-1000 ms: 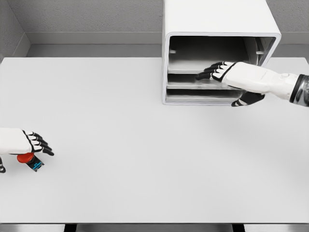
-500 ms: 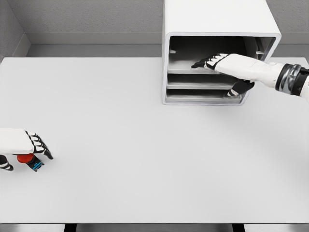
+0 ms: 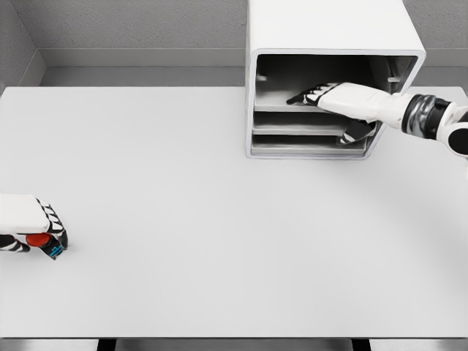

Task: Slide open multi-storey tabletop storage cabinets and put open load switch and slide close multi-storey tabletop storage cabinets

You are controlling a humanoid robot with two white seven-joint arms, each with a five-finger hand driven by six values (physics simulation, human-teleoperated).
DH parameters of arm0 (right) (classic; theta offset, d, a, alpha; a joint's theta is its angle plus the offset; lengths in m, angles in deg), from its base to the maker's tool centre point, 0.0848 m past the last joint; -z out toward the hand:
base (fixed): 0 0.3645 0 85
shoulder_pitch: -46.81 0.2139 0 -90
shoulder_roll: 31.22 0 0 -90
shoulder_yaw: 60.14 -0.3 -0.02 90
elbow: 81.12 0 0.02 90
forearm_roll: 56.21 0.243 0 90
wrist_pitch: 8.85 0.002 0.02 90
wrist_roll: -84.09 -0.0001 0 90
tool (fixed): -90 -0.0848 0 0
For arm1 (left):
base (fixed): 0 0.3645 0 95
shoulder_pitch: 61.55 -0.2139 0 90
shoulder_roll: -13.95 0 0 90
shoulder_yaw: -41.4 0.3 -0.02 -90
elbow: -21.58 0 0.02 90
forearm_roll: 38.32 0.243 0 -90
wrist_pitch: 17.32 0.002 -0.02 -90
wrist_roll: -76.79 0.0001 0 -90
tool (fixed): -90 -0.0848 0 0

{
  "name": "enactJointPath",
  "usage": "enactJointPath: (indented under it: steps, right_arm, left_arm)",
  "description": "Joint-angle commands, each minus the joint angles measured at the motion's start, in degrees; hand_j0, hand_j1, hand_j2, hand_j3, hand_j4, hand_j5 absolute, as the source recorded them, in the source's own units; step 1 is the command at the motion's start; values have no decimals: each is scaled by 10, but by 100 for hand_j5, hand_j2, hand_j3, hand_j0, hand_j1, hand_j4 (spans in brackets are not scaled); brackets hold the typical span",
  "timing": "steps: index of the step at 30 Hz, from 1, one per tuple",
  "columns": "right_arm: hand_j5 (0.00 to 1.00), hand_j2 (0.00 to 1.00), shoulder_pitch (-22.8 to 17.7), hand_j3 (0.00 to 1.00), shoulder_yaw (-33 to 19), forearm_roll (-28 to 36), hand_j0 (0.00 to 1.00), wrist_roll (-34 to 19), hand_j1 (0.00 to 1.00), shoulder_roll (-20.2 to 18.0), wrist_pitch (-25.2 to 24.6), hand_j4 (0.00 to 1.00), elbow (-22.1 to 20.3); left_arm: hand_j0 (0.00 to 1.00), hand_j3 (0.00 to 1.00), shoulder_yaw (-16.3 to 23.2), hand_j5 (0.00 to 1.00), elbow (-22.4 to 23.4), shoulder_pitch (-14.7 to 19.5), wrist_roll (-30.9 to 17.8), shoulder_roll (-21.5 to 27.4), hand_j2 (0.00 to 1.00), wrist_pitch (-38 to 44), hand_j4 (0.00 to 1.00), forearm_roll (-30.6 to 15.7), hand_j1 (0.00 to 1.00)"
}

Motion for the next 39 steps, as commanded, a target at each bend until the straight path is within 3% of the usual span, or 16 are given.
enactJointPath:
  steps: [1, 6, 10, 17, 23, 30, 39]
  right_arm:
    - [100, 100, 0, 100, 3, 0, 100, -1, 100, 0, 13, 100, -4]
    - [100, 100, -3, 100, 3, 0, 100, -1, 100, -3, 16, 100, -25]
    - [100, 100, -9, 100, 0, 0, 100, -1, 100, -16, 18, 100, -41]
    - [100, 100, -36, 100, -4, 2, 100, -1, 100, -46, 25, 100, -104]
    - [100, 100, -59, 100, -33, 3, 100, -1, 100, -74, 37, 100, -138]
    - [100, 100, -85, 100, -52, 4, 100, -1, 100, -91, 55, 100, -161]
    - [100, 100, -136, 100, -62, 4, 100, -1, 100, -120, 115, 100, -190]
  left_arm:
    - [53, 53, 1, 53, 0, 0, 0, 1, 53, 1, 53, -3, 53]
    - [39, 39, 1, 39, 0, 0, 0, 1, 39, 1, 39, -3, 39]
    - [36, 36, 1, 36, -1, 1, 0, 1, 36, 1, 36, -3, 36]
    - [35, 35, 0, 35, -15, 15, 0, -1, 35, 1, 35, -4, 35]
    - [35, 35, -4, 35, -46, 62, 0, -43, 35, 1, 35, -25, 35]
    - [35, 35, -5, 35, -46, 79, 0, -64, 35, 1, 35, -32, 35]
    - [35, 35, -3, 35, -46, 115, 0, -101, 35, 1, 35, -33, 35]
